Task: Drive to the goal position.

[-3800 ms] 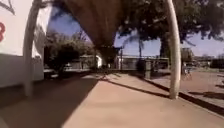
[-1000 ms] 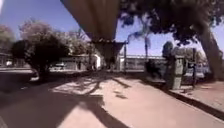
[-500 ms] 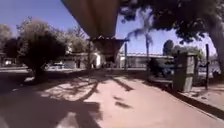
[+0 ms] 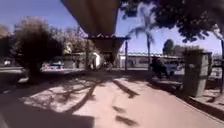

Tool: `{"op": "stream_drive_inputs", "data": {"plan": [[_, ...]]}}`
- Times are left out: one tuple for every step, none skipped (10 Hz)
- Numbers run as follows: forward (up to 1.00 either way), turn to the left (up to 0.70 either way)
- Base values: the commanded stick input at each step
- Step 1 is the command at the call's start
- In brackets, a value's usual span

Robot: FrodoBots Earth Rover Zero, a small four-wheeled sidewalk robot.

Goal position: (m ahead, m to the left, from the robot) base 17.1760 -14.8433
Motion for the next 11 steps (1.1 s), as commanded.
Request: {"op": "stream_drive_inputs", "data": {"plan": [[0.85, 0.0], [0.85, 0.0], [0.85, 0.0], [0.85, 0.0], [0.85, 0.0], [0.85, 0.0], [0.85, 0.0], [0.85, 0.0], [0.85, 0.0], [0.85, 0.0], [0.85, 0.0]]}}
